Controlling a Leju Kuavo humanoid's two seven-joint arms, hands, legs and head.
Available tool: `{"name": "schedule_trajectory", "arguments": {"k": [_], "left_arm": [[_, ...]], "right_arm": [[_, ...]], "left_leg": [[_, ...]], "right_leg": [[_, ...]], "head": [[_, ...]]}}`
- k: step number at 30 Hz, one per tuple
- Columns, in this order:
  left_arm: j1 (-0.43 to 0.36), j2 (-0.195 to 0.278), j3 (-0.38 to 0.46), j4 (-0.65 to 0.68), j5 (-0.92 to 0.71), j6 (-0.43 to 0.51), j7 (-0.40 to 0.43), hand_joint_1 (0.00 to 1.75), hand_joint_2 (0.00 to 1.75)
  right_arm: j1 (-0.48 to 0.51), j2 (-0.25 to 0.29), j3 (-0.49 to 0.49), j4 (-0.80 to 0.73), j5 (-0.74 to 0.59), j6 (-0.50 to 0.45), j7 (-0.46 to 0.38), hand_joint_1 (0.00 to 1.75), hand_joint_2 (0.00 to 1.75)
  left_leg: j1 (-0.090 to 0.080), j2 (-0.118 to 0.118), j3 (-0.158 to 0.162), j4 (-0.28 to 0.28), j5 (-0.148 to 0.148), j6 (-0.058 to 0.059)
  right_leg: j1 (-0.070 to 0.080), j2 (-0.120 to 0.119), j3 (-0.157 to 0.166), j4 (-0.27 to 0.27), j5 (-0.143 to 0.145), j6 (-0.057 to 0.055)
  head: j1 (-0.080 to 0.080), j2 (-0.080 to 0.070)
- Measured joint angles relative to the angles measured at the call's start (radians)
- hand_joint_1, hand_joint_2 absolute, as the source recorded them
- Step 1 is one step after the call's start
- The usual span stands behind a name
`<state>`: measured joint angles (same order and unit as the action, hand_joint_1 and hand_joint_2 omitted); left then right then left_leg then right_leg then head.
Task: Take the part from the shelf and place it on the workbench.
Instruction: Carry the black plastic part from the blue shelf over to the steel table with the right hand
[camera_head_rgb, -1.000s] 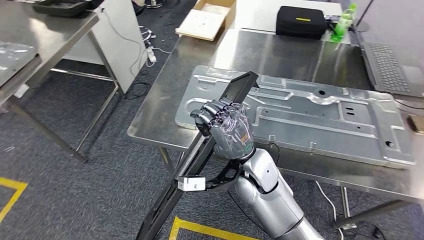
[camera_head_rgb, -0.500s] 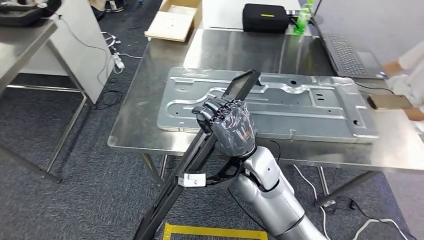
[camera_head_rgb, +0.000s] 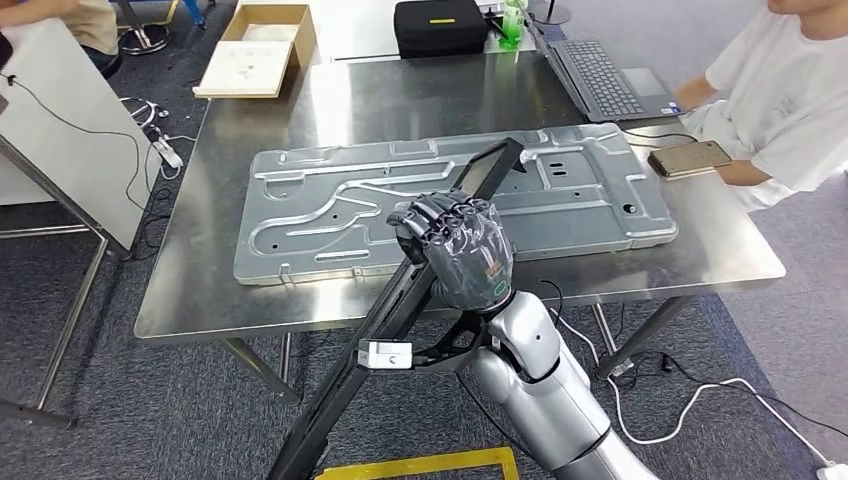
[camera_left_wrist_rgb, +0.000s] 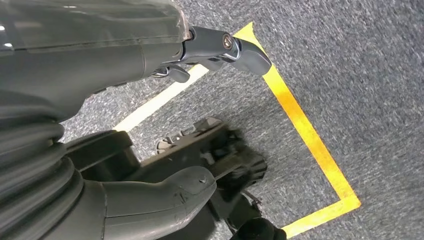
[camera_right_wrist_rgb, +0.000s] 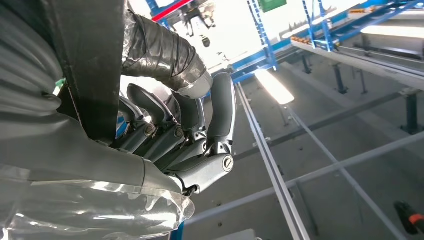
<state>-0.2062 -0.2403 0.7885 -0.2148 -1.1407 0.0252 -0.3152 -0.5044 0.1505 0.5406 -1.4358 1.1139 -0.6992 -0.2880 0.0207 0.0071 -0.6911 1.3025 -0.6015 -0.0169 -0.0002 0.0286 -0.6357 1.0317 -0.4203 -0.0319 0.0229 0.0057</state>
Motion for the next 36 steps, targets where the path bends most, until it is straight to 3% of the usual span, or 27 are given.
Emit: {"name": "schedule_trajectory", "arguments": {"k": [1, 3, 5, 8, 10, 13, 14, 15, 16, 18, 20, 23, 25, 26, 28, 30, 31, 32, 34, 36], "left_arm": [[0.001, 0.0, 0.0, 0.0, 0.0, 0.0, 0.0, 0.0, 1.75], [-0.001, 0.001, 0.0, 0.0, 0.0, 0.0, 0.0, 0.0, 1.75], [-0.003, 0.0, 0.0, 0.0, 0.001, 0.0, -0.001, 0.0, 1.75], [-0.002, -0.001, 0.0, 0.0, 0.002, 0.0, -0.003, 0.0, 1.75], [-0.002, -0.002, 0.0, 0.0, 0.003, -0.002, -0.007, 0.0, 1.75], [0.0, -0.003, 0.0, 0.0, 0.007, -0.015, -0.016, 0.0, 1.75], [0.002, -0.002, 0.0, 0.0, 0.008, -0.02, -0.018, 0.0, 1.75], [0.005, -0.002, 0.0, 0.0, 0.008, -0.023, -0.019, 0.0, 1.75], [0.006, -0.002, 0.0, 0.0, 0.008, -0.026, -0.02, 0.0, 1.75], [0.008, -0.002, 0.0, 0.0, 0.008, -0.029, -0.021, 0.0, 1.75], [0.007, -0.002, 0.0, 0.0, 0.008, -0.03, -0.021, 0.0, 1.75], [0.008, -0.001, 0.0, 0.0, 0.01, -0.03, -0.022, 0.0, 1.75], [0.008, -0.001, 0.001, 0.0, 0.014, -0.032, -0.023, 0.0, 1.75], [0.008, -0.001, 0.001, 0.0, 0.017, -0.035, -0.023, 0.0, 1.75], [0.01, 0.0, 0.001, 0.0, 0.023, -0.041, -0.022, 0.0, 1.75], [0.013, 0.001, 0.001, 0.0, 0.027, -0.05, -0.019, 0.0, 1.75], [0.014, 0.002, 0.002, 0.0, 0.027, -0.055, -0.019, 0.0, 1.75], [0.014, 0.002, 0.002, 0.0, 0.027, -0.06, -0.019, 0.0, 1.75], [0.014, 0.005, 0.002, 0.0, 0.027, -0.07, -0.02, 0.0, 1.75], [0.013, 0.007, 0.002, 0.0, 0.024, -0.076, -0.021, 0.0, 1.75]], "right_arm": [[0.001, 0.0, 0.0, 0.0, 0.003, 0.0, 0.001, 1.75, 1.75], [0.001, 0.0, 0.0, 0.001, 0.004, 0.0, 0.004, 1.75, 1.75], [0.001, 0.0, 0.0, 0.001, 0.002, 0.0, 0.005, 1.75, 1.75], [0.002, -0.001, -0.001, 0.001, -0.003, 0.0, 0.006, 1.75, 1.75], [-0.002, -0.002, -0.003, 0.003, -0.009, 0.0, 0.009, 1.75, 1.75], [-0.013, -0.011, -0.007, 0.01, -0.022, 0.0, 0.023, 1.75, 1.75], [-0.016, -0.017, -0.01, 0.014, -0.028, 0.0, 0.03, 1.75, 1.75], [-0.02, -0.023, -0.014, 0.018, -0.033, 0.0, 0.035, 1.75, 1.75], [-0.025, -0.029, -0.017, 0.021, -0.037, 0.0, 0.039, 1.75, 1.75], [-0.039, -0.038, -0.022, 0.025, -0.04, 0.0, 0.043, 1.75, 1.75], [-0.051, -0.042, -0.024, 0.027, -0.04, 0.0, 0.045, 1.75, 1.75], [-0.058, -0.048, -0.025, 0.033, -0.051, 0.004, 0.05, 1.75, 1.75], [-0.071, -0.053, -0.027, 0.035, -0.079, 0.022, 0.062, 1.75, 1.75], [-0.083, -0.056, -0.028, 0.036, -0.098, 0.038, 0.07, 1.75, 1.75], [-0.111, -0.062, -0.033, 0.045, -0.141, 0.077, 0.084, 1.75, 1.75], [-0.132, -0.07, -0.042, 0.061, -0.186, 0.114, 0.094, 1.75, 1.75], [-0.14, -0.074, -0.047, 0.072, -0.21, 0.128, 0.096, 1.75, 1.75], [-0.148, -0.077, -0.052, 0.083, -0.234, 0.14, 0.097, 1.75, 1.75], [-0.166, -0.082, -0.063, 0.105, -0.274, 0.155, 0.094, 1.75, 1.75], [-0.183, -0.087, -0.072, 0.129, -0.298, 0.169, 0.087, 1.75, 1.75]], "left_leg": [[-0.001, -0.001, 0.006, -0.028, 0.031, 0.004], [-0.004, -0.007, 0.054, -0.157, 0.109, 0.018], [-0.009, -0.014, 0.092, -0.251, 0.144, 0.028], [-0.012, -0.013, 0.098, -0.274, 0.149, 0.037], [-0.006, -0.009, 0.104, -0.287, 0.158, 0.046], [-0.004, -0.001, 0.106, -0.293, 0.16, 0.053], [-0.004, 0.001, 0.106, -0.292, 0.16, 0.052], [-0.003, 0.003, 0.106, -0.291, 0.158, 0.051], [-0.002, 0.004, 0.106, -0.289, 0.157, 0.049], [0.001, 0.006, 0.107, -0.283, 0.151, 0.042], [-0.003, 0.006, 0.105, -0.277, 0.147, 0.031], [-0.005, 0.008, 0.105, -0.28, 0.145, 0.013], [-0.001, 0.006, 0.097, -0.255, 0.125, 0.004], [0.0, 0.005, 0.079, -0.214, 0.1, 0.002], [0.0, 0.002, 0.016, -0.082, 0.038, 0.001], [0.0, 0.002, -0.033, 0.011, 0.016, 0.002], [0.0, 0.002, -0.033, 0.004, 0.033, 0.005], [-0.001, 0.001, -0.015, -0.042, 0.067, 0.009], [-0.004, -0.002, 0.047, -0.181, 0.134, 0.02], [-0.009, -0.005, 0.081, -0.257, 0.155, 0.028]], "right_leg": [[0.003, 0.008, 0.002, 0.002, -0.002, -0.001], [0.008, 0.019, 0.007, 0.006, -0.007, 0.001], [0.009, 0.025, 0.006, 0.01, -0.01, 0.008], [0.005, 0.025, 0.001, 0.01, -0.008, 0.023], [0.005, 0.01, -0.01, 0.037, -0.03, 0.035], [-0.003, -0.016, -0.09, 0.205, -0.116, 0.051], [-0.008, -0.019, -0.115, 0.257, -0.132, 0.056], [-0.013, -0.021, -0.126, 0.277, -0.13, 0.06], [-0.017, -0.023, -0.117, 0.258, -0.108, 0.063], [-0.023, -0.032, -0.053, 0.132, -0.046, 0.067], [-0.02, -0.039, -0.004, 0.031, -0.017, 0.061], [-0.014, -0.035, 0.002, 0.012, -0.017, 0.042], [-0.016, -0.032, 0.005, 0.007, -0.015, 0.026], [-0.017, -0.031, 0.007, 0.004, -0.014, 0.019], [-0.013, -0.028, 0.007, 0.004, -0.014, 0.01], [-0.008, -0.024, 0.008, 0.005, -0.015, 0.008], [-0.006, -0.022, 0.009, 0.006, -0.016, 0.007], [-0.004, -0.02, 0.01, 0.007, -0.017, 0.007], [-0.001, -0.016, 0.01, 0.012, -0.02, 0.01], [0.0, -0.013, 0.007, 0.014, -0.02, 0.018]], "head": [[0.0, 0.0], [0.0, 0.0], [0.001, 0.0], [0.0, 0.0], [0.001, 0.0], [0.002, 0.0], [0.002, 0.0], [0.002, 0.0], [0.002, 0.0], [0.002, 0.0], [0.001, 0.0], [0.001, 0.0], [0.001, 0.0], [0.001, 0.0], [0.001, 0.0], [0.001, 0.0], [0.001, 0.0], [0.001, 0.0], [0.001, 0.0], [0.001, 0.0]]}}
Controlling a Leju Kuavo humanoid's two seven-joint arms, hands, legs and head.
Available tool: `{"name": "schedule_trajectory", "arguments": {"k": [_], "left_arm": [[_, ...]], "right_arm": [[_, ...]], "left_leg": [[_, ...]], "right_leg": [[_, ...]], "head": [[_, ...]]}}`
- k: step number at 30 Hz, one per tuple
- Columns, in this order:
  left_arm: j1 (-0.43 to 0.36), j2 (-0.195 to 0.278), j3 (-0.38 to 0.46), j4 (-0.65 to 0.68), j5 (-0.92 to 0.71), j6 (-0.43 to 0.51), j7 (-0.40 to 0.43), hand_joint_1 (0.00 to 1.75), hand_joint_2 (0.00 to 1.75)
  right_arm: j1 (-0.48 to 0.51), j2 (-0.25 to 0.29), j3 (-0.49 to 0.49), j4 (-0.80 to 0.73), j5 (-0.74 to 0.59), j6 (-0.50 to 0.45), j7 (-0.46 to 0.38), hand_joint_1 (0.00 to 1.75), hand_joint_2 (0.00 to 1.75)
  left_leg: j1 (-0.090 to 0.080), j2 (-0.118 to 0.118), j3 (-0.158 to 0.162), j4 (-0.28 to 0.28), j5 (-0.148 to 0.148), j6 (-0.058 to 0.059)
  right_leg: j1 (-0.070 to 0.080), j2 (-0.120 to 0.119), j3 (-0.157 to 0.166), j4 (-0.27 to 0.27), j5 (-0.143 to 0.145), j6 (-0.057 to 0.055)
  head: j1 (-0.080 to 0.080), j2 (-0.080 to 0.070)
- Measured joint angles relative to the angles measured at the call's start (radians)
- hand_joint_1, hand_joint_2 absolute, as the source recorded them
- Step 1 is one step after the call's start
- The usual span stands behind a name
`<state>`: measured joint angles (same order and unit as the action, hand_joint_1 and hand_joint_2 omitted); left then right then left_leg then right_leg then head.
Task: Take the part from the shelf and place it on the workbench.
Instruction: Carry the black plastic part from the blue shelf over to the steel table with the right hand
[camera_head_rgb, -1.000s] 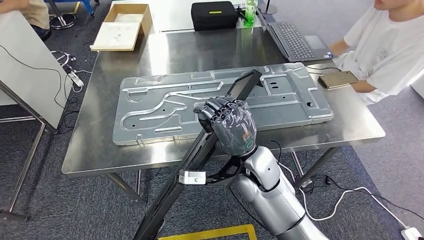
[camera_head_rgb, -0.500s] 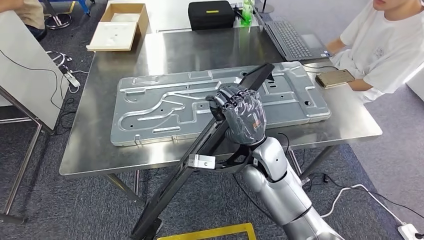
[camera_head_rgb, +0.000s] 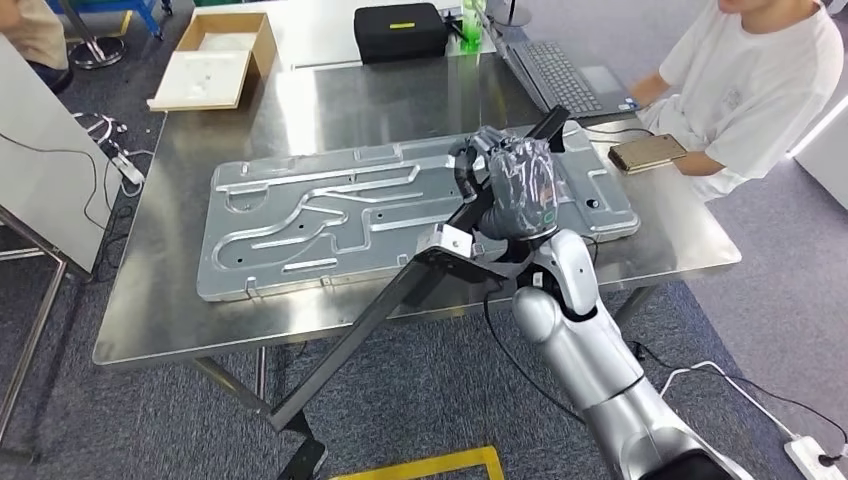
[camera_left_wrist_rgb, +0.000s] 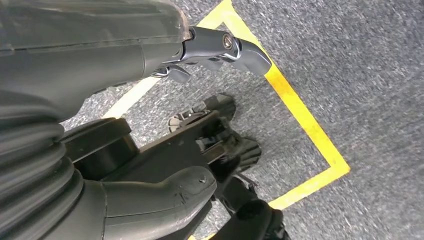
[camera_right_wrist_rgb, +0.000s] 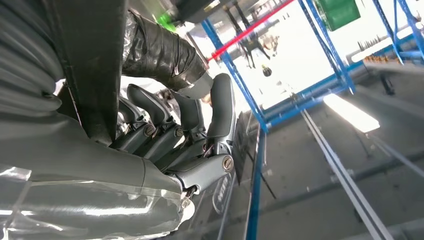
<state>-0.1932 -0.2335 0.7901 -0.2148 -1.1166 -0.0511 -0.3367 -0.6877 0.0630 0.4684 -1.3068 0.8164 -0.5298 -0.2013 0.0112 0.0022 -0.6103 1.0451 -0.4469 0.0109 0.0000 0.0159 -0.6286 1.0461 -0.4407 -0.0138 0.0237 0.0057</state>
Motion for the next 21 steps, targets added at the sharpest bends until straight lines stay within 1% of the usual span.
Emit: {"name": "schedule_trajectory", "arguments": {"k": [1, 2, 3, 4, 5, 6, 7, 8, 9, 10, 11, 12, 13, 14, 15, 17, 18, 19, 20, 21], "left_arm": [[0.0, 0.001, 0.0, 0.0, -0.001, -0.003, -0.001, 0.0, 1.75], [0.001, 0.001, 0.0, 0.0, -0.003, -0.006, -0.002, 0.0, 1.75], [0.001, 0.002, 0.0, 0.0, -0.003, -0.008, -0.004, 0.0, 1.75], [0.001, 0.002, 0.0, 0.0, -0.003, -0.009, -0.005, 0.0, 1.75], [0.0, 0.002, 0.0, 0.0, -0.003, -0.01, -0.006, 0.0, 1.75], [-0.002, 0.002, 0.0, 0.0, -0.003, -0.01, -0.007, 0.0, 1.75], [-0.002, 0.002, 0.0, 0.0, -0.003, -0.011, -0.008, 0.0, 1.75], [-0.002, 0.002, 0.0, 0.0, -0.003, -0.011, -0.008, 0.0, 1.75], [-0.001, 0.003, 0.0, 0.0, -0.003, -0.011, -0.008, 0.0, 1.75], [-0.001, 0.003, 0.0, 0.0, -0.003, -0.012, -0.008, 0.0, 1.75], [0.0, 0.003, 0.0, 0.0, -0.003, -0.013, -0.008, 0.0, 1.75], [0.0, 0.003, 0.0, 0.0, -0.003, -0.015, -0.009, 0.0, 1.75], [0.0, 0.003, 0.0, 0.0, -0.003, -0.016, -0.01, 0.0, 1.75], [-0.001, 0.004, 0.0, 0.0, -0.003, -0.017, -0.01, 0.0, 1.75], [-0.001, 0.004, 0.0, 0.0, -0.003, -0.017, -0.011, 0.0, 1.75], [-0.001, 0.004, 0.0, 0.0, -0.003, -0.018, -0.011, 0.0, 1.75], [-0.001, 0.005, 0.0, 0.0, -0.003, -0.018, -0.011, 0.0, 1.75], [0.0, 0.005, 0.0, 0.0, -0.003, -0.018, -0.011, 0.0, 1.75], [0.0, 0.005, 0.0, 0.0, -0.003, -0.018, -0.011, 0.0, 1.75], [0.0, 0.005, 0.0, 0.0, -0.003, -0.018, -0.011, 0.0, 1.75]], "right_arm": [[-0.006, -0.004, -0.003, 0.012, -0.006, 0.008, -0.004, 1.75, 1.75], [-0.011, -0.008, -0.005, 0.022, -0.012, 0.018, -0.009, 1.75, 1.75], [-0.016, -0.013, -0.005, 0.031, -0.016, 0.03, -0.015, 1.75, 1.75], [-0.023, -0.017, -0.006, 0.038, -0.021, 0.042, -0.02, 1.75, 1.75], [-0.031, -0.022, -0.006, 0.044, -0.025, 0.054, -0.025, 1.75, 1.75], [-0.038, -0.027, -0.006, 0.05, -0.028, 0.062, -0.028, 1.75, 1.75], [-0.043, -0.031, -0.006, 0.056, -0.03, 0.069, -0.03, 1.75, 1.75], [-0.046, -0.036, -0.006, 0.062, -0.032, 0.077, -0.032, 1.75, 1.75], [-0.046, -0.04, -0.006, 0.069, -0.036, 0.09, -0.035, 1.75, 1.75], [-0.047, -0.045, -0.005, 0.075, -0.042, 0.104, -0.038, 1.75, 1.75], [-0.049, -0.049, -0.005, 0.081, -0.048, 0.119, -0.041, 1.75, 1.75], [-0.052, -0.053, -0.003, 0.085, -0.053, 0.129, -0.044, 1.75, 1.75], [-0.057, -0.057, -0.002, 0.089, -0.056, 0.134, -0.046, 1.75, 1.75], [-0.061, -0.06, 0.0, 0.093, -0.057, 0.136, -0.047, 1.75, 1.75], [-0.065, -0.061, 0.001, 0.096, -0.058, 0.137, -0.049, 1.75, 1.75], [-0.069, -0.066, 0.003, 0.103, -0.059, 0.137, -0.05, 1.75, 1.75], [-0.069, -0.068, 0.004, 0.106, -0.06, 0.137, -0.05, 1.75, 1.75], [-0.069, -0.07, 0.004, 0.109, -0.06, 0.137, -0.051, 1.75, 1.75], [-0.07, -0.07, 0.005, 0.11, -0.06, 0.137, -0.051, 1.75, 1.75], [-0.071, -0.07, 0.005, 0.111, -0.06, 0.137, -0.052, 1.75, 1.75]], "left_leg": [[-0.003, -0.001, 0.003, -0.006, -0.002, 0.001], [-0.002, -0.001, 0.003, -0.01, 0.0, 0.004], [0.0, 0.0, 0.005, -0.016, 0.004, 0.008], [0.003, 0.001, 0.008, -0.022, 0.008, 0.013], [0.006, 0.002, 0.01, -0.028, 0.011, 0.018], [0.007, 0.003, 0.012, -0.03, 0.013, 0.021], [0.007, 0.004, 0.012, -0.031, 0.014, 0.022], [0.007, 0.004, 0.012, -0.03, 0.013, 0.022], [0.007, 0.004, 0.012, -0.029, 0.013, 0.022], [0.007, 0.004, 0.012, -0.027, 0.011, 0.021], [0.008, 0.003, 0.012, -0.025, 0.009, 0.02], [0.008, 0.003, 0.012, -0.022, 0.007, 0.017], [0.007, 0.003, 0.011, -0.019, 0.003, 0.012], [0.005, 0.003, 0.008, -0.015, 0.001, 0.007], [0.003, 0.003, 0.007, -0.014, -0.001, 0.002], [0.002, 0.004, 0.006, -0.015, -0.001, -0.007], [0.003, 0.004, 0.006, -0.014, -0.003, -0.012], [0.004, 0.004, 0.003, -0.004, -0.013, -0.016], [0.006, 0.003, -0.008, 0.023, -0.031, -0.02], [0.006, 0.003, -0.028, 0.069, -0.058, -0.022]], "right_leg": [[0.0, 0.0, -0.001, -0.001, 0.001, 0.005], [-0.001, 0.001, -0.001, -0.003, 0.003, 0.011], [-0.001, 0.0, 0.0, -0.001, 0.0, 0.016], [-0.002, -0.001, -0.005, 0.01, -0.009, 0.022], [-0.002, -0.002, -0.018, 0.039, -0.027, 0.027], [-0.005, -0.004, -0.041, 0.088, -0.054, 0.031], [-0.007, -0.005, -0.072, 0.15, -0.083, 0.036], [-0.009, -0.005, -0.102, 0.21, -0.105, 0.04], [-0.012, -0.007, -0.122, 0.248, -0.111, 0.043], [-0.015, -0.008, -0.127, 0.251, -0.098, 0.045], [-0.018, -0.01, -0.111, 0.212, -0.068, 0.046], [-0.021, -0.013, -0.082, 0.147, -0.032, 0.047], [-0.02, -0.016, -0.052, 0.084, -0.007, 0.046], [-0.019, -0.017, -0.03, 0.034, 0.01, 0.042], [-0.017, -0.017, -0.02, 0.01, 0.013, 0.038], [-0.013, -0.015, -0.02, 0.004, 0.01, 0.026], [-0.014, -0.015, -0.019, 0.002, 0.01, 0.019], [-0.014, -0.015, -0.017, -0.001, 0.011, 0.011], [-0.015, -0.015, -0.015, -0.003, 0.012, 0.004], [-0.015, -0.015, -0.013, -0.005, 0.012, -0.002]], "head": [[0.0, 0.0], [0.0, 0.0], [0.0, 0.0], [0.001, 0.0], [0.001, 0.0], [0.001, 0.0], [0.002, 0.0], [0.002, 0.0], [0.002, 0.0], [0.002, 0.0], [0.002, 0.0], [0.002, 0.0], [0.002, 0.0], [0.002, 0.0], [0.001, 0.0], [0.001, 0.0], [0.001, 0.0], [0.001, 0.0], [0.001, 0.0], [0.001, 0.0]]}}
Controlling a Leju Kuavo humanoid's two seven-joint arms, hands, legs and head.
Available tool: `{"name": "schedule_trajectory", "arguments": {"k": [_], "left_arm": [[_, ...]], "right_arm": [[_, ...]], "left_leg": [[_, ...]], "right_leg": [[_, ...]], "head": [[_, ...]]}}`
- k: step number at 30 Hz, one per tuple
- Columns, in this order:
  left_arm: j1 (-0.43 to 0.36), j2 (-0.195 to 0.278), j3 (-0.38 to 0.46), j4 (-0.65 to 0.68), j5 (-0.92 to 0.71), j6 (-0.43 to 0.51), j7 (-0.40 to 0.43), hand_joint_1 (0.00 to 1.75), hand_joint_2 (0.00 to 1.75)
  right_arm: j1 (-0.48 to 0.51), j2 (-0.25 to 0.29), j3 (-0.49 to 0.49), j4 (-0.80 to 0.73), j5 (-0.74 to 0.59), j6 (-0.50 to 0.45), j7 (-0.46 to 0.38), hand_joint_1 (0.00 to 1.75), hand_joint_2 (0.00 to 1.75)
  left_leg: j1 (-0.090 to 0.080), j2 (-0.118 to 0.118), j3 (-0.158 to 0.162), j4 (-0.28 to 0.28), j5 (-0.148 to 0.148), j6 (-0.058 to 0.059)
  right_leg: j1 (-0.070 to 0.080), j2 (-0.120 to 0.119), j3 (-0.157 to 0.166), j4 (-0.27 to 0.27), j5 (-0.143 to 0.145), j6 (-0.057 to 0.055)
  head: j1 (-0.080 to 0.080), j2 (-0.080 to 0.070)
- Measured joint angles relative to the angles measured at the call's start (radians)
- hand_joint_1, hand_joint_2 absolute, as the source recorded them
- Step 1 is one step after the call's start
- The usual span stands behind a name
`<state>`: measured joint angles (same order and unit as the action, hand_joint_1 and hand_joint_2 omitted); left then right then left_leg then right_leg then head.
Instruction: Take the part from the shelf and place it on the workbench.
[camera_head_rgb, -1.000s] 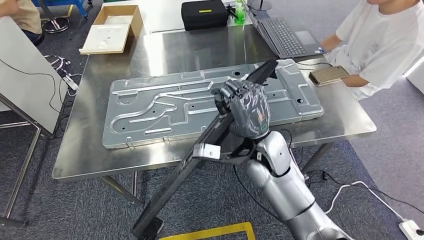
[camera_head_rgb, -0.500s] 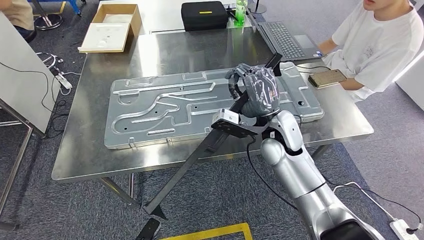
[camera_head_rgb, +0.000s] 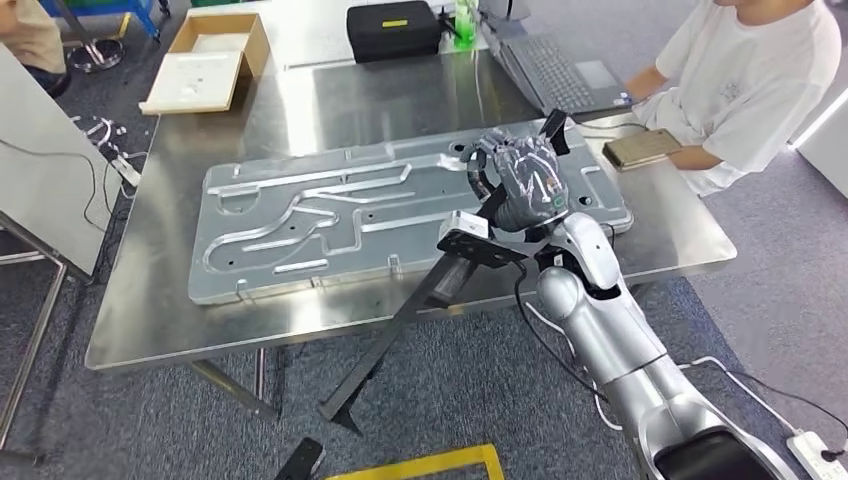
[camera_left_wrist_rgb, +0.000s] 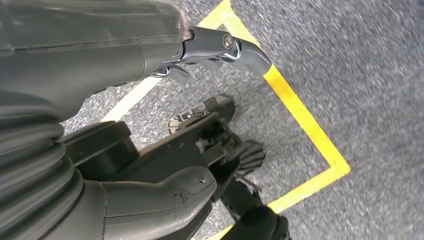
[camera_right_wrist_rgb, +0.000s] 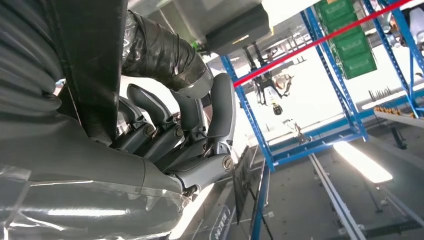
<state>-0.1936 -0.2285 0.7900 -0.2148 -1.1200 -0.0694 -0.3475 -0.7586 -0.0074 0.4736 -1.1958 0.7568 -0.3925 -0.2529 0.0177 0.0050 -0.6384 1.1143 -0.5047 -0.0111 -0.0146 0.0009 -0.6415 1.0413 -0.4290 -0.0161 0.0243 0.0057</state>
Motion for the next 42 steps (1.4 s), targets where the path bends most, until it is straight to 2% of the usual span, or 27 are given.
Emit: {"name": "schedule_trajectory", "arguments": {"k": [2, 3, 4, 5, 7, 8, 10, 13, 15, 17, 18, 19, 20, 22, 23, 24, 27, 29, 30, 32, 33, 34, 35, 36, 38, 40, 42], "left_arm": [[0.001, 0.0, 0.0, 0.0, 0.0, 0.0, 0.0, 0.0, 1.75], [0.003, 0.0, 0.0, 0.0, 0.0, 0.0, 0.0, 0.0, 1.75], [0.004, 0.0, 0.0, 0.0, 0.0, 0.0, 0.0, 0.0, 1.75], [0.005, 0.0, 0.0, 0.0, 0.0, -0.001, 0.0, 0.0, 1.75], [0.005, 0.001, 0.0, 0.0, 0.0, -0.001, 0.0, 0.0, 1.75], [0.004, 0.002, 0.0, 0.0, 0.0, -0.001, 0.0, 0.0, 1.75], [0.003, 0.004, 0.0, 0.0, 0.0, -0.001, 0.0, 0.0, 1.75], [0.004, 0.003, 0.0, 0.0, 0.0, 0.001, -0.002, 0.0, 1.75], [0.002, 0.003, 0.0, 0.0, 0.001, 0.008, -0.007, 0.0, 1.75], [0.001, 0.002, 0.0, 0.0, 0.001, 0.013, -0.011, 0.0, 1.75], [0.002, 0.002, 0.0, 0.0, 0.001, 0.014, -0.011, 0.0, 1.75], [0.003, 0.002, 0.0, 0.0, 0.001, 0.015, -0.012, 0.0, 1.75], [0.004, 0.001, 0.0, 0.0, 0.002, 0.015, -0.012, 0.0, 1.75], [0.007, -0.001, 0.0, 0.001, 0.001, 0.015, -0.013, 0.0, 1.75], [0.008, -0.002, 0.0, 0.001, 0.001, 0.016, -0.014, 0.0, 1.75], [0.009, -0.003, 0.0, 0.001, 0.001, 0.017, -0.016, 0.0, 1.75], [0.013, -0.003, 0.0, 0.001, 0.0, 0.02, -0.018, 0.0, 1.75], [0.013, -0.003, 0.0, 0.002, 0.0, 0.02, -0.018, 0.0, 1.75], [0.013, -0.003, 0.0, 0.002, 0.0, 0.02, -0.018, 0.0, 1.75], [0.013, -0.003, 0.0, 0.002, 0.0, 0.021, -0.018, 0.0, 1.75], [0.014, -0.003, 0.0, 0.002, 0.0, 0.021, -0.018, 0.0, 1.75], [0.015, -0.003, 0.0, 0.002, 0.0, 0.02, -0.018, 0.0, 1.75], [0.016, -0.003, 0.0, 0.002, 0.0, 0.02, -0.018, 0.0, 1.75], [0.016, -0.003, 0.0, 0.002, 0.0, 0.021, -0.017, 0.0, 1.75], [0.014, -0.002, 0.0, 0.002, 0.0, 0.026, -0.012, 0.0, 1.75], [0.008, 0.0, 0.0, 0.002, 0.0, 0.029, -0.005, 0.0, 1.75], [0.005, 0.001, 0.0, 0.002, 0.002, 0.025, -0.002, 0.0, 1.75]], "right_arm": [[0.0, 0.0, 0.001, 0.004, 0.0, 0.0, -0.001, 1.75, 1.75], [0.001, 0.0, 0.002, 0.006, 0.0, 0.0, -0.002, 1.75, 1.75], [0.003, 0.0, 0.003, 0.008, 0.0, 0.0, -0.003, 1.75, 1.75], [0.005, 0.0, 0.004, 0.01, 0.0, 0.0, -0.004, 1.75, 1.75], [0.007, 0.0, 0.007, 0.01, 0.0, 0.0, -0.005, 1.75, 1.75], [0.007, 0.0, 0.008, 0.01, 0.0, 0.0, -0.005, 1.75, 1.75], [0.008, -0.001, 0.009, 0.011, 0.0, 0.0, -0.006, 1.75, 1.75], [0.01, -0.004, 0.013, 0.01, 0.0, -0.001, -0.006, 1.75, 1.75], [0.009, -0.008, 0.014, 0.01, 0.0, -0.002, -0.006, 1.75, 1.75], [0.011, -0.013, 0.016, 0.01, 0.0, -0.003, -0.006, 1.75, 1.75], [0.013, -0.015, 0.016, 0.01, 0.0, -0.003, -0.006, 1.75, 1.75], [0.016, -0.017, 0.017, 0.01, 0.0, -0.004, -0.006, 1.75, 1.75], [0.018, -0.019, 0.018, 0.01, 0.0, -0.004, -0.006, 1.75, 1.75], [0.02, -0.024, 0.018, 0.009, 0.0, -0.007, -0.004, 1.75, 1.75], [0.02, -0.028, 0.019, 0.008, 0.0, -0.01, -0.003, 1.75, 1.75], [0.021, -0.03, 0.019, 0.007, 0.0, -0.012, -0.002, 1.75, 1.75], [0.028, -0.036, 0.02, 0.004, 0.0, -0.018, 0.0, 1.75, 1.75], [0.03, -0.039, 0.02, 0.002, 0.0, -0.02, 0.0, 1.75, 1.75], [0.03, -0.04, 0.02, 0.001, 0.001, -0.02, 0.0, 1.75, 1.75], [0.032, -0.04, 0.021, -0.001, 0.001, -0.02, 0.0, 1.75, 1.75], [0.034, -0.04, 0.021, -0.001, 0.002, -0.021, 0.0, 1.75, 1.75], [0.037, -0.04, 0.021, -0.001, 0.002, -0.021, 0.0, 1.75, 1.75], [0.04, -0.041, 0.021, -0.001, 0.002, -0.021, 0.0, 1.75, 1.75], [0.041, -0.041, 0.021, -0.001, 0.002, -0.021, 0.0, 1.75, 1.75], [0.041, -0.041, 0.021, -0.002, 0.002, -0.021, 0.0, 1.75, 1.75], [0.039, -0.041, 0.022, -0.003, 0.002, -0.021, 0.0, 1.75, 1.75], [0.039, -0.041, 0.023, -0.003, 0.002, -0.021, -0.001, 1.75, 1.75]], "left_leg": [[0.0, 0.0, -0.059, 0.126, -0.055, -0.001], [0.0, -0.001, -0.084, 0.172, -0.066, -0.001], [0.0, -0.001, -0.094, 0.187, -0.06, 0.001], [-0.001, -0.001, -0.086, 0.165, -0.036, 0.004], [-0.006, -0.002, -0.031, 0.044, 0.031, 0.018], [-0.009, -0.003, -0.003, -0.016, 0.052, 0.025], [-0.015, -0.004, 0.024, -0.072, 0.06, 0.033], [-0.011, -0.002, 0.034, -0.093, 0.066, 0.039], [-0.005, -0.001, 0.045, -0.108, 0.073, 0.047], [-0.005, 0.0, 0.048, -0.109, 0.071, 0.049], [-0.005, 0.0, 0.048, -0.108, 0.07, 0.049], [-0.005, 0.0, 0.048, -0.106, 0.067, 0.049], [-0.004, 0.0, 0.049, -0.104, 0.064, 0.047], [-0.001, -0.001, 0.053, -0.095, 0.054, 0.04], [-0.003, -0.002, 0.052, -0.088, 0.048, 0.034], [-0.004, -0.002, 0.051, -0.084, 0.043, 0.029], [-0.006, -0.001, 0.05, -0.084, 0.038, 0.013], [-0.004, 0.0, 0.045, -0.063, 0.021, 0.004], [-0.004, -0.001, 0.03, -0.029, 0.0, 0.001], [-0.003, -0.001, -0.029, 0.091, -0.054, -0.001], [-0.003, -0.001, -0.061, 0.15, -0.072, 0.0], [-0.004, -0.001, -0.083, 0.184, -0.074, 0.001], [-0.005, -0.001, -0.088, 0.184, -0.058, 0.005], [-0.007, -0.001, -0.075, 0.146, -0.025, 0.011], [-0.014, -0.002, -0.019, 0.02, 0.042, 0.03], [-0.022, -0.003, 0.019, -0.062, 0.064, 0.042], [-0.025, -0.004, 0.025, -0.08, 0.063, 0.046]], "right_leg": [[0.004, 0.001, 0.001, 0.0, -0.002, -0.007], [0.007, 0.001, 0.002, 0.001, -0.004, -0.009], [0.01, 0.002, 0.003, 0.002, -0.005, -0.01], [0.012, 0.004, 0.004, 0.003, -0.006, -0.011], [0.014, 0.006, 0.009, 0.005, -0.01, -0.01], [0.016, 0.007, 0.009, 0.007, -0.012, -0.008], [0.016, 0.008, 0.009, 0.006, -0.012, 0.0], [0.015, 0.006, 0.007, 0.011, -0.016, 0.016], [0.016, 0.004, -0.018, 0.069, -0.049, 0.026], [0.011, 0.004, -0.079, 0.187, -0.102, 0.035], [0.007, 0.003, -0.11, 0.24, -0.118, 0.039], [0.003, 0.003, -0.127, 0.263, -0.117, 0.042], [-0.001, 0.002, -0.125, 0.25, -0.096, 0.045], [-0.008, -0.002, -0.073, 0.132, -0.026, 0.048], [-0.008, -0.003, -0.045, 0.072, -0.002, 0.048], [-0.007, -0.003, -0.026, 0.031, 0.009, 0.045], [-0.001, 0.0, -0.021, 0.015, 0.004, 0.026], [-0.002, 0.002, -0.017, 0.011, 0.003, 0.012], [-0.003, 0.002, -0.013, 0.009, 0.002, 0.006], [0.0, 0.002, -0.009, 0.008, -0.002, -0.003], [0.003, 0.002, -0.007, 0.009, -0.004, -0.006], [0.007, 0.003, -0.005, 0.01, -0.006, -0.009], [0.01, 0.004, -0.003, 0.011, -0.008, -0.011], [0.013, 0.006, 0.001, 0.011, -0.01, -0.011], [0.018, 0.007, 0.008, 0.011, -0.014, -0.011], [0.018, 0.008, 0.01, 0.011, -0.015, -0.005], [0.015, 0.008, 0.01, 0.006, -0.013, 0.005]], "head": [[0.0, 0.0], [0.0, 0.0], [0.0, 0.0], [0.0, 0.0], [0.0, 0.0], [0.0, 0.0], [0.0, 0.0], [0.0, 0.0], [0.001, 0.0], [0.001, 0.0], [0.001, 0.0], [0.001, 0.0], [0.001, 0.0], [0.001, 0.0], [0.001, 0.0], [0.001, 0.0], [0.0, 0.0], [-0.001, 0.0], [-0.001, 0.0], [-0.001, 0.0], [-0.001, 0.0], [-0.001, 0.0], [-0.001, 0.0], [-0.001, 0.0], [-0.001, 0.0], [-0.001, 0.0], [-0.001, 0.0]]}}
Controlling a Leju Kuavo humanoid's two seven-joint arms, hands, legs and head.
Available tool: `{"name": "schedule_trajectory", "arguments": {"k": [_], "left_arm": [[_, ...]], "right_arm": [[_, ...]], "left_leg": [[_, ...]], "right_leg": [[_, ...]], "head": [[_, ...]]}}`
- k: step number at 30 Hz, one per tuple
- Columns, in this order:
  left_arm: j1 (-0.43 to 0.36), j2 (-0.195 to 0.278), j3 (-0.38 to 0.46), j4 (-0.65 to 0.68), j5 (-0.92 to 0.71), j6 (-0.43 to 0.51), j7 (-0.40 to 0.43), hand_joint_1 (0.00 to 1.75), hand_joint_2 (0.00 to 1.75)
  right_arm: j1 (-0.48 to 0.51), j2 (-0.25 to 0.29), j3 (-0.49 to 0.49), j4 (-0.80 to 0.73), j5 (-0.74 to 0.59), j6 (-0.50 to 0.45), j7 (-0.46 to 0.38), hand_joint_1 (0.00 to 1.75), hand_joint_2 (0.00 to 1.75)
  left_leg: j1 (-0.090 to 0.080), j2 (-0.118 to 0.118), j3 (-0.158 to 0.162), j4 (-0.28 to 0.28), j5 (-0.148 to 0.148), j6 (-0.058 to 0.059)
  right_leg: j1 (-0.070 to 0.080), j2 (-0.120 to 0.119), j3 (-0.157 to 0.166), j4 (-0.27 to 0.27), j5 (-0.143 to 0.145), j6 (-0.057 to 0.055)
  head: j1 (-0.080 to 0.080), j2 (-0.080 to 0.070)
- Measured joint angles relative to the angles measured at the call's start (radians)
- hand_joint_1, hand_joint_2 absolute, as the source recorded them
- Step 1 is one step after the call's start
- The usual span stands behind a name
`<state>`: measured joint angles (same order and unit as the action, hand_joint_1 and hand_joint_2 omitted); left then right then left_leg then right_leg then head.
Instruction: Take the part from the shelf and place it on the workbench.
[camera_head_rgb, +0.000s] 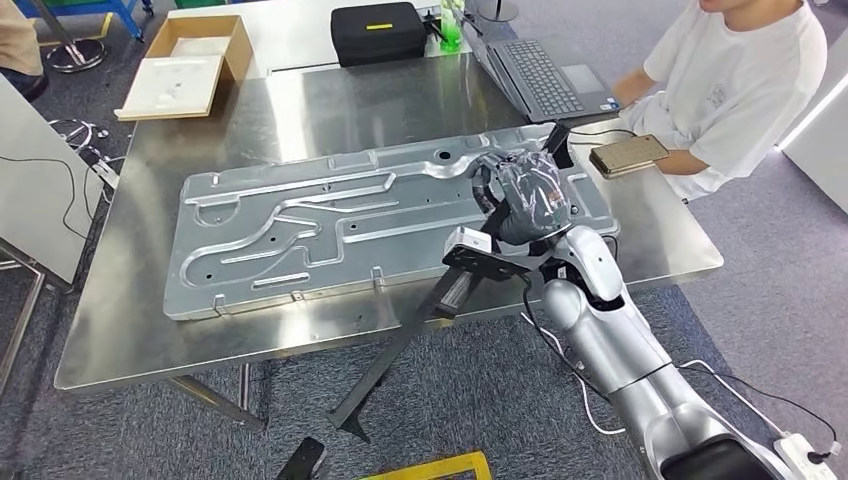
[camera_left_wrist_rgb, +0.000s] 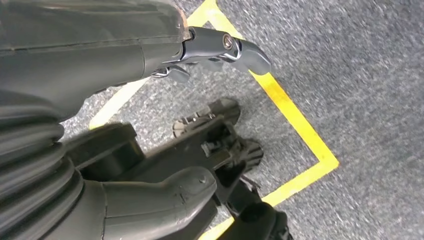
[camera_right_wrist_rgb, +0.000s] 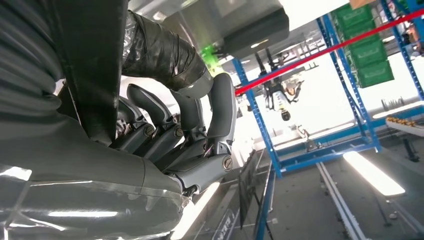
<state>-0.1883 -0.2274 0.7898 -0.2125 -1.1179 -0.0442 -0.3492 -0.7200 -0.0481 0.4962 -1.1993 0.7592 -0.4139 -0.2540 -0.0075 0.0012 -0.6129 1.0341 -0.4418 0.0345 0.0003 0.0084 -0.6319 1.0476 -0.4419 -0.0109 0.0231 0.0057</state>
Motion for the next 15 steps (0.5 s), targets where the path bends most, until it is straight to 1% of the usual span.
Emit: {"name": "schedule_trajectory", "arguments": {"k": [2, 3, 4, 6, 7, 8, 9, 10, 11, 12, 13, 14, 15], "left_arm": [[-0.001, 0.0, 0.0, 0.0, 0.002, -0.007, 0.001, 0.0, 1.75], [-0.002, 0.0, 0.0, 0.0, 0.003, -0.009, 0.002, 0.0, 1.75], [-0.004, 0.0, 0.0, 0.0, 0.004, -0.012, 0.002, 0.0, 1.75], [-0.007, 0.0, 0.0, 0.0, 0.004, -0.014, 0.002, 0.0, 1.75], [-0.007, 0.0, 0.0, 0.0, 0.003, -0.015, 0.002, 0.0, 1.75], [-0.007, 0.0, 0.0, 0.0, 0.001, -0.013, 0.003, 0.0, 1.75], [-0.006, 0.0, 0.0, 0.0, -0.001, -0.011, 0.004, 0.0, 1.75], [-0.006, -0.002, 0.0, 0.0, -0.004, -0.008, 0.005, 0.0, 1.75], [-0.006, -0.003, 0.0, 0.0, -0.006, -0.005, 0.005, 0.0, 1.75], [-0.006, -0.004, 0.0, 0.0, -0.006, -0.002, 0.005, 0.0, 1.75], [-0.007, -0.004, 0.0, 0.0, -0.007, 0.002, 0.005, 0.0, 1.75], [-0.008, -0.005, 0.0, 0.0, -0.007, 0.006, 0.005, 0.0, 1.75], [-0.008, -0.005, 0.0, 0.0, -0.006, 0.013, 0.007, 0.0, 1.75]], "right_arm": [[-0.002, 0.0, 0.0, -0.002, 0.001, -0.003, -0.003, 1.75, 1.75], [-0.004, -0.001, 0.0, -0.002, 0.001, -0.006, -0.004, 1.75, 1.75], [-0.005, -0.001, 0.0, -0.003, 0.002, -0.009, -0.005, 1.75, 1.75], [-0.004, -0.001, 0.0, -0.003, 0.004, -0.016, -0.006, 1.75, 1.75], [0.0, -0.001, 0.0, -0.003, 0.009, -0.02, -0.006, 1.75, 1.75], [0.003, -0.001, 0.0, -0.003, 0.016, -0.025, -0.006, 1.75, 1.75], [0.004, -0.001, 0.0, -0.003, 0.026, -0.032, -0.007, 1.75, 1.75], [0.005, -0.002, 0.0, -0.003, 0.036, -0.039, -0.007, 1.75, 1.75], [0.004, -0.003, 0.0, -0.003, 0.045, -0.046, -0.007, 1.75, 1.75], [0.004, -0.005, 0.0, -0.003, 0.051, -0.052, -0.006, 1.75, 1.75], [0.005, -0.006, 0.0, -0.004, 0.056, -0.056, -0.006, 1.75, 1.75], [0.006, -0.008, 0.001, -0.004, 0.06, -0.058, -0.005, 1.75, 1.75], [0.008, -0.009, 0.001, -0.004, 0.064, -0.06, -0.003, 1.75, 1.75]], "left_leg": [[0.006, 0.001, 0.01, -0.018, 0.009, 0.004], [0.009, 0.002, 0.016, -0.028, 0.013, 0.007], [0.012, 0.003, 0.02, -0.034, 0.016, 0.009], [0.012, 0.004, 0.021, -0.035, 0.016, 0.012], [0.013, 0.004, 0.021, -0.034, 0.015, 0.012], [0.014, 0.003, 0.021, -0.032, 0.013, 0.01], [0.016, 0.003, 0.021, -0.028, 0.01, 0.007], [0.018, 0.002, 0.021, -0.022, 0.005, 0.003], [0.019, 0.001, 0.02, -0.016, 0.0, -0.003], [0.018, 0.0, 0.017, -0.008, -0.006, -0.009], [0.017, 0.0, 0.015, -0.003, -0.009, -0.015], [0.016, -0.001, 0.014, -0.002, -0.01, -0.021], [0.015, 0.0, 0.014, -0.002, -0.011, -0.026]], "right_leg": [[-0.001, -0.002, -0.001, 0.007, -0.008, 0.012], [-0.001, -0.002, -0.011, 0.032, -0.024, 0.017], [-0.003, -0.003, -0.033, 0.077, -0.05, 0.021], [-0.009, -0.003, -0.095, 0.2, -0.104, 0.03], [-0.014, -0.003, -0.119, 0.243, -0.113, 0.034], [-0.018, -0.004, -0.126, 0.252, -0.104, 0.039], [-0.023, -0.005, -0.113, 0.221, -0.076, 0.043], [-0.027, -0.007, -0.085, 0.161, -0.039, 0.046], [-0.029, -0.009, -0.054, 0.098, -0.013, 0.048], [-0.028, -0.009, -0.029, 0.047, 0.004, 0.046], [-0.027, -0.009, -0.016, 0.018, 0.009, 0.043], [-0.023, -0.007, -0.014, 0.011, 0.003, 0.037], [-0.022, -0.006, -0.015, 0.008, 0.004, 0.03]], "head": [[0.0, 0.0], [0.0, 0.0], [0.001, 0.0], [0.001, 0.0], [0.001, 0.0], [0.0, 0.0], [0.001, 0.0], [0.001, 0.0], [0.001, 0.0], [0.0, 0.0], [0.0, 0.0], [-0.001, 0.0], [-0.001, 0.0]]}}
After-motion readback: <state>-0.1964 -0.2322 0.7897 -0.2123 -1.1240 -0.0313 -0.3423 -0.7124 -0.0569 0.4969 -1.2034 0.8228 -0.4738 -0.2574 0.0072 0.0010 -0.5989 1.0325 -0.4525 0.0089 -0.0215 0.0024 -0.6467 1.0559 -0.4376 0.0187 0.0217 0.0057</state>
